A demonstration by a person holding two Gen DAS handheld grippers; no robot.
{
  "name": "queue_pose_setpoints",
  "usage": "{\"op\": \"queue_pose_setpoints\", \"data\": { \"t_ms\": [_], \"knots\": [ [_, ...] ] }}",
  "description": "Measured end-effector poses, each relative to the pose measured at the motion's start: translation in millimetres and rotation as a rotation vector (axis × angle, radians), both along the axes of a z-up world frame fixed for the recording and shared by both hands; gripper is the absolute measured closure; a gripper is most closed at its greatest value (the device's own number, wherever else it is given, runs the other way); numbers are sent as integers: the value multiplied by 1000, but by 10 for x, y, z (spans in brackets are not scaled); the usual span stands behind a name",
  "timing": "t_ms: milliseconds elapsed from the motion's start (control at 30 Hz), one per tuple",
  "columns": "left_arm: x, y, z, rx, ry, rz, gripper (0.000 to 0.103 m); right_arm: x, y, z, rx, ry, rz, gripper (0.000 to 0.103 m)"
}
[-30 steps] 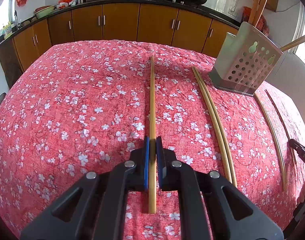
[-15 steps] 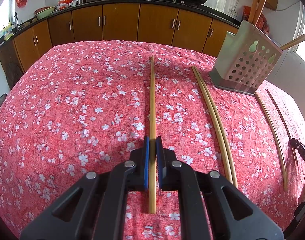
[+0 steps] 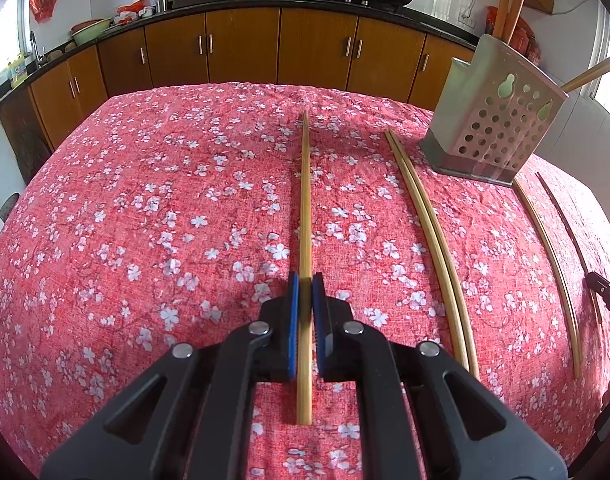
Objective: Organize utensils
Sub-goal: 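Hold the grasped chopstick in the right tool while the left tool holds its chopstick, then lift the right tool's chopstick upright over the holder while the left tool lifts its chopstick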
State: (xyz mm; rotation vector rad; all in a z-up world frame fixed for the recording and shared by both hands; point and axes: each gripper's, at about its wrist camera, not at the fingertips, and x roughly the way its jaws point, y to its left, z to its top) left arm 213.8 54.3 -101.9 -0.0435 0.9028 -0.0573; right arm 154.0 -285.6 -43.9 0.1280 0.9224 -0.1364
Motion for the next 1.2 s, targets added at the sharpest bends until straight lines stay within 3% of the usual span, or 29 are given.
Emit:
{"op": "queue_pose_setpoints", "data": {
  "t_ms": [600,900,1200],
  "knots": [
    [-98,-34,29,20,-1,-17,95,-103,0,78,1,-32,8,95],
    [-312,-14,576,-29,-158,-58,95,-336,-163,603,21,-203,-17,95],
    [-425,99,1217,-133,-314,-34,95,-449,-257,1125,59,-369,-52,95]
  ]
}}
